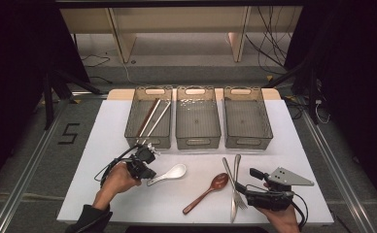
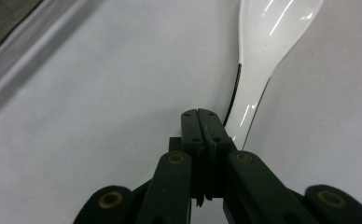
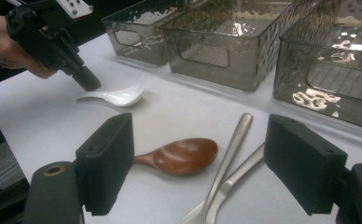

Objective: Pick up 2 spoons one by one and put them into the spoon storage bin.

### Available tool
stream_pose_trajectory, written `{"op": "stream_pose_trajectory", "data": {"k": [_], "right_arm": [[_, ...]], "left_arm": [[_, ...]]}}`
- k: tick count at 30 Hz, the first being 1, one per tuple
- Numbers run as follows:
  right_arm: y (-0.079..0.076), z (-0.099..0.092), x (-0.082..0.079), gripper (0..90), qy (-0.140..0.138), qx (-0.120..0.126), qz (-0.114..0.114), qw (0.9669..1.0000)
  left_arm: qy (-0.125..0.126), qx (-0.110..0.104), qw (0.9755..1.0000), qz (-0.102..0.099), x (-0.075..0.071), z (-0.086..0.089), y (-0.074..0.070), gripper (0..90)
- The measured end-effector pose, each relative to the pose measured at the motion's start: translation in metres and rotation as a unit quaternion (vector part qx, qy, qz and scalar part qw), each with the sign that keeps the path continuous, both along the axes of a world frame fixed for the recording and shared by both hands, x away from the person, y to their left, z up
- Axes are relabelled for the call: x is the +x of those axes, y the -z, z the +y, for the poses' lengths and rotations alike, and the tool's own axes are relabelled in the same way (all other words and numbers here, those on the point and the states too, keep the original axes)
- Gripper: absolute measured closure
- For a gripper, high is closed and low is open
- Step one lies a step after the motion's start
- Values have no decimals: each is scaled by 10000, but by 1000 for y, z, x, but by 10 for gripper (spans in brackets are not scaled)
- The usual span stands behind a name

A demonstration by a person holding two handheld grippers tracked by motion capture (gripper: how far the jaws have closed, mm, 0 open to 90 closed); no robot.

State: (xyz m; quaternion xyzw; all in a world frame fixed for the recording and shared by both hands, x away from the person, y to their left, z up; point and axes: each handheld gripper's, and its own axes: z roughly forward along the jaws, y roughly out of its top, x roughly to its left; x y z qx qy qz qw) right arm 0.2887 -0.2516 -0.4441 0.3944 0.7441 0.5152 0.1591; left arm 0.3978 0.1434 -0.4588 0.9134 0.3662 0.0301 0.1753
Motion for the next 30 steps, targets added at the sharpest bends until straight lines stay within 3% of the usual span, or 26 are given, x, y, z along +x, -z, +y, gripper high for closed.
{"op": "stream_pose_trajectory", "data": {"k": [4,8,11,16,21,25,30], "right_arm": [[0,0,0,252,7,-5,-2,10000],[0,0,0,252,4,-8,-1,10000],[0,0,0,252,4,-8,4,10000],[0,0,0,252,4,-9,-1,10000],[0,0,0,252,3,-14,0,10000],[1,0,0,252,6,-12,9,10000],[1,0,0,252,6,-10,24,10000]], "left_arm": [[12,-26,10000,21,-2,0,-2,890],[-90,-128,9997,-170,0,4,-10,851],[-165,-249,9992,-251,-1,6,-19,757],[-125,-353,9989,-285,-4,2,-27,473],[41,-217,9996,-181,-5,-7,-21,328],[166,-154,9997,-66,-5,-13,-14,305],[293,-111,9995,66,-4,-19,-5,354]]}}
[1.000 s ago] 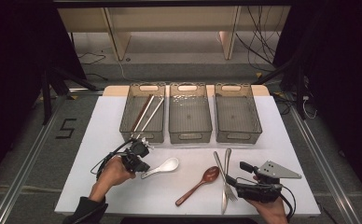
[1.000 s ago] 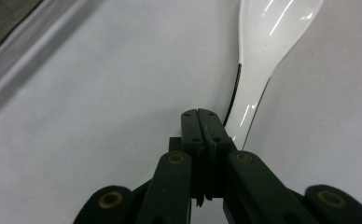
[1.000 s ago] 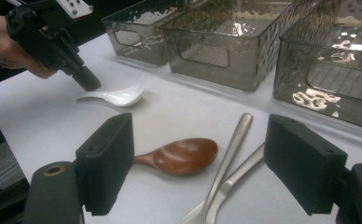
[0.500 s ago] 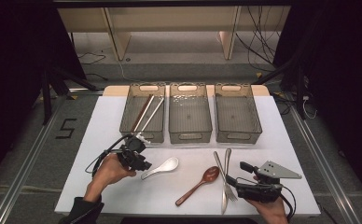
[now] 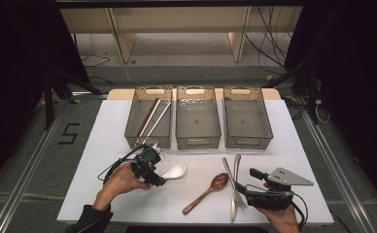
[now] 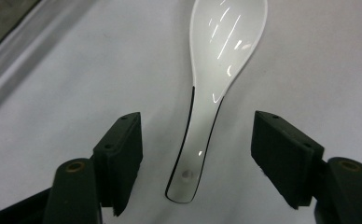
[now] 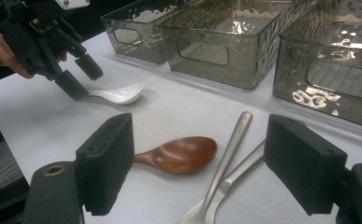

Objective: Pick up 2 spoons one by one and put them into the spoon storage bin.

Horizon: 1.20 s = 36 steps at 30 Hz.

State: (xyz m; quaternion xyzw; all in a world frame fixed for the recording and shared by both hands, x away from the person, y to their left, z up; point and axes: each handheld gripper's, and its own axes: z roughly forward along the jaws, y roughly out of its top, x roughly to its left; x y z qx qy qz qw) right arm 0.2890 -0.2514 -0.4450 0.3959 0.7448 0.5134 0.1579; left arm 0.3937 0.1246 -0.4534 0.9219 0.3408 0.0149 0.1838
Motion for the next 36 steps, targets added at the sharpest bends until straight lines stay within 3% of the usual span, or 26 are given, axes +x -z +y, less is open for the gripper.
{"op": "stream_pose_trajectory", "data": {"k": [4,9,13,18,23,27,36], "right_arm": [[0,0,0,252,6,3,2,10000],[0,0,0,252,4,1,1,10000],[0,0,0,252,2,-6,-8,10000],[0,0,0,252,7,-5,-5,10000],[0,0,0,252,4,-11,-1,10000],[0,0,0,253,11,-9,-5,10000],[0,-1,0,253,12,-27,-28,10000]], "left_arm": [[73,130,9999,66,0,-3,6,435],[114,106,9998,98,-1,-6,6,541],[107,249,9996,94,0,-9,8,601],[133,398,9991,-20,-1,-12,9,682],[277,530,9982,-100,-3,-15,8,706],[350,472,9982,-112,-3,-14,9,750],[300,249,9991,-166,-1,-10,8,759]]}}
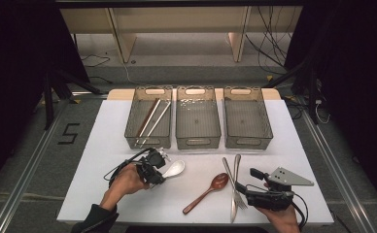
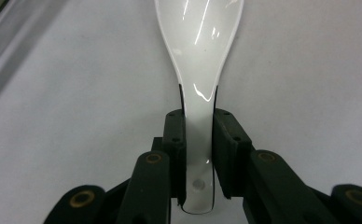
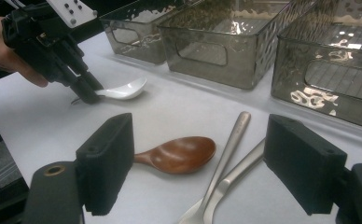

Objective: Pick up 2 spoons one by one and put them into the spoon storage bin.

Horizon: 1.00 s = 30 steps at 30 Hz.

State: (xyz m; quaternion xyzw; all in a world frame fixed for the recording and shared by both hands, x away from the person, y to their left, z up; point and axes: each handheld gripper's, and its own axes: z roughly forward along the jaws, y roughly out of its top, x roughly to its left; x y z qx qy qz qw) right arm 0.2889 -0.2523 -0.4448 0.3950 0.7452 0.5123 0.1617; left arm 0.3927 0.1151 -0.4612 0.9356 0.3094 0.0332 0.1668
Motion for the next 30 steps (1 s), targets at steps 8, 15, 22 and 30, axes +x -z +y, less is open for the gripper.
{"op": "stream_pose_trajectory", "data": {"k": [8,15,22,30], "right_arm": [[0,0,0,253,17,11,3,10000],[0,0,-1,253,18,14,1,10000],[0,-1,0,253,31,20,24,10000],[0,-1,0,253,44,45,31,10000]], "left_arm": [[-118,-291,9994,-142,1,7,-13,759],[-238,-663,9968,-369,1,10,-26,759],[-412,-1044,9918,-614,5,10,-41,759],[-536,-1333,9858,-865,18,0,-58,759]]}}
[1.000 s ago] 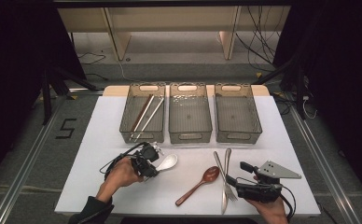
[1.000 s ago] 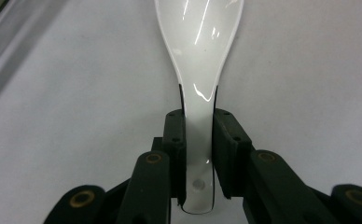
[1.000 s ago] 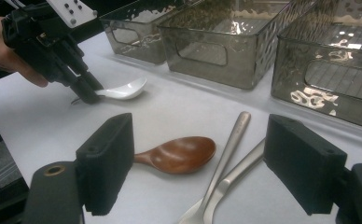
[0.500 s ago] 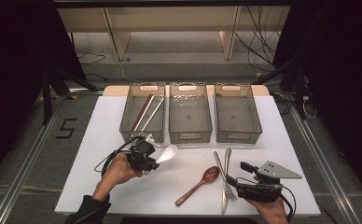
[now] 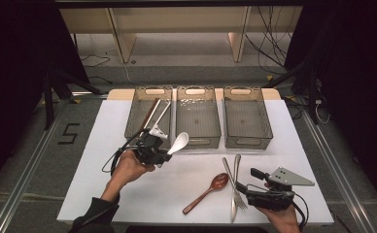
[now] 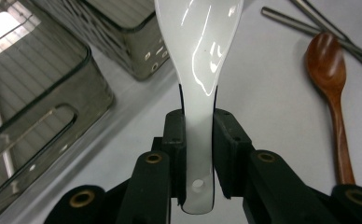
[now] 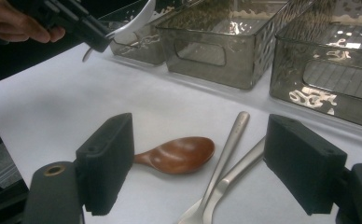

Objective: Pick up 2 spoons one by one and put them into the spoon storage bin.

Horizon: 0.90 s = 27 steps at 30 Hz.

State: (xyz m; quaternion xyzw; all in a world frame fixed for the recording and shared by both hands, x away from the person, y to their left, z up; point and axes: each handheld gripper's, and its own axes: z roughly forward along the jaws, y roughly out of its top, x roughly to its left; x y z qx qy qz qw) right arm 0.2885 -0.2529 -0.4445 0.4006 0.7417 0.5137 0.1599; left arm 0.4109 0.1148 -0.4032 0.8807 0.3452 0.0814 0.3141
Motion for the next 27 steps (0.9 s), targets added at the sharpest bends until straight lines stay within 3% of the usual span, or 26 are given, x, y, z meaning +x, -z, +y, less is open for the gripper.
{"op": "stream_pose_trajectory", "data": {"k": [10,27], "right_arm": [[1,-1,1,253,6,35,8,10000],[0,-1,1,253,-12,41,20,10000]], "left_arm": [[-231,-186,9994,-177,30,-17,-17,759],[-494,-224,9979,-359,75,-37,-33,758]]}}
